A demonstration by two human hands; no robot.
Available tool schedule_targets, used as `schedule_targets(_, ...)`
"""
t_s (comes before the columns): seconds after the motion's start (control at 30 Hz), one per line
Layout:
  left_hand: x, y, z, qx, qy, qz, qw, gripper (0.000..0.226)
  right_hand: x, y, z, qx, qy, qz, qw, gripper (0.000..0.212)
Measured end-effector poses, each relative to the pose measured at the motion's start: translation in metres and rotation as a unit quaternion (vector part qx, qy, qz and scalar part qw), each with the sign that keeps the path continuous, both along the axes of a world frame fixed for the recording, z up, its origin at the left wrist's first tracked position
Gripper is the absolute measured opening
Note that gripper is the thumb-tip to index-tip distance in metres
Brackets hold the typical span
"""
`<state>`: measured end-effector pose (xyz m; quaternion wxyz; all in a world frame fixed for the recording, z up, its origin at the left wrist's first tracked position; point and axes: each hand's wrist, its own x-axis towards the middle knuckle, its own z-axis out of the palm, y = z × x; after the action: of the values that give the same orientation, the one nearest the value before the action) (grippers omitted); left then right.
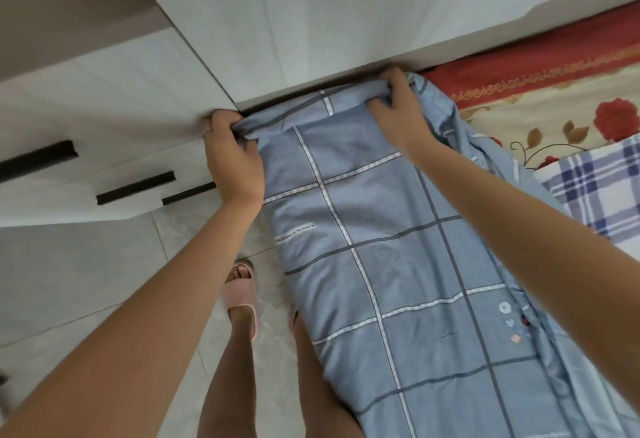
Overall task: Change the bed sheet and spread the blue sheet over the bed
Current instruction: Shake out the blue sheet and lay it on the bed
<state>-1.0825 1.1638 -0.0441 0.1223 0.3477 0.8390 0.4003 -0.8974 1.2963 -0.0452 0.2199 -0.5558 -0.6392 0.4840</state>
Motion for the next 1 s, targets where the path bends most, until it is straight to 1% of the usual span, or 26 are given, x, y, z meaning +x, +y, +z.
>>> schedule_targets(0.07,0.003,-0.008,-0.004,0.012,-0.019,-0.061,0.998,0.036,0.008,-0.004,-0.004,0.037,0.035,-0.029,0.998,0.018)
schedule_targets(0.13,0.003,-0.022,-0.010,-0.020,-0.036,-0.106,0.994,0.058,0.013,-0.004,-0.006,0.080,0.030,-0.031,0.996,0.022)
schedule_targets(0.17,0.000,-0.028,-0.012,-0.036,-0.038,-0.114,0.992,0.066,0.013,-0.003,-0.005,0.097,0.001,-0.012,0.995,0.027)
schedule_targets(0.23,-0.006,-0.034,-0.012,-0.069,-0.039,-0.125,0.989,0.075,0.010,-0.002,0.000,0.112,-0.103,0.045,0.987,0.048)
schedule_targets(0.27,-0.009,-0.031,-0.010,-0.095,-0.034,-0.132,0.986,0.076,0.008,-0.002,0.003,0.108,-0.167,0.071,0.977,0.058)
schedule_targets(0.3,-0.011,-0.028,-0.008,-0.129,-0.027,-0.134,0.982,0.073,0.005,-0.006,0.007,0.110,-0.234,0.109,0.960,0.065)
schedule_targets(0.33,-0.013,-0.025,-0.006,-0.164,-0.023,-0.130,0.978,0.068,0.000,-0.012,0.009,0.125,-0.295,0.155,0.934,0.070)
schedule_targets(0.37,-0.014,-0.020,-0.005,-0.198,-0.027,-0.128,0.971,0.063,-0.004,-0.019,0.011,0.139,-0.336,0.197,0.910,0.074)
schedule_targets(0.4,-0.014,-0.014,-0.004,-0.233,-0.036,-0.130,0.963,0.057,-0.009,-0.025,0.009,0.138,-0.354,0.218,0.899,0.076)
schedule_targets(0.43,-0.015,-0.010,-0.004,-0.268,-0.044,-0.136,0.953,0.049,-0.016,-0.030,0.009,0.121,-0.354,0.221,0.901,0.076)
schedule_targets(0.5,-0.016,-0.001,-0.002,-0.324,-0.078,-0.143,0.932,0.023,-0.027,-0.036,0.004,0.054,-0.314,0.179,0.931,0.068)
schedule_targets(0.53,-0.018,0.003,-0.003,-0.326,-0.117,-0.117,0.931,0.011,-0.032,-0.036,0.001,0.021,-0.279,0.146,0.949,0.060)
schedule_targets(0.57,-0.019,0.006,-0.003,-0.313,-0.174,-0.075,0.931,0.005,-0.036,-0.035,-0.002,-0.009,-0.241,0.110,0.964,0.052)
schedule_targets(0.63,-0.019,0.009,-0.005,-0.267,-0.286,-0.001,0.920,0.020,-0.043,-0.033,-0.005,-0.045,-0.171,0.041,0.983,0.039)
schedule_targets(0.67,-0.019,0.010,-0.006,-0.249,-0.305,0.008,0.919,0.028,-0.046,-0.030,-0.005,-0.047,-0.147,0.024,0.988,0.037)
schedule_targets(0.73,-0.016,0.006,-0.011,-0.228,-0.282,-0.003,0.932,0.032,-0.051,-0.028,0.000,-0.040,-0.116,0.018,0.992,0.040)
schedule_targets(0.77,-0.015,0.004,-0.012,-0.214,-0.249,-0.007,0.945,0.029,-0.053,-0.027,0.003,-0.039,-0.109,0.017,0.993,0.042)
schedule_targets(0.83,-0.015,0.002,-0.013,-0.185,-0.155,0.004,0.970,0.026,-0.055,-0.024,0.006,-0.046,-0.102,0.009,0.994,0.043)
schedule_targets(0.9,-0.014,0.001,-0.012,-0.137,-0.091,0.029,0.986,0.030,-0.054,-0.028,0.008,-0.061,-0.067,0.012,0.996,0.043)
schedule_targets(0.93,-0.010,-0.001,-0.009,-0.108,-0.085,0.037,0.990,0.035,-0.050,-0.034,0.006,-0.068,-0.030,0.037,0.997,0.050)
schedule_targets(0.97,-0.003,-0.006,-0.006,-0.086,-0.081,0.039,0.992,0.046,-0.045,-0.043,0.004,-0.069,0.003,0.073,0.995,0.062)
schedule_targets(1.0,0.005,-0.015,-0.005,-0.084,-0.076,0.037,0.993,0.062,-0.038,-0.053,0.000,-0.059,0.027,0.106,0.992,0.074)
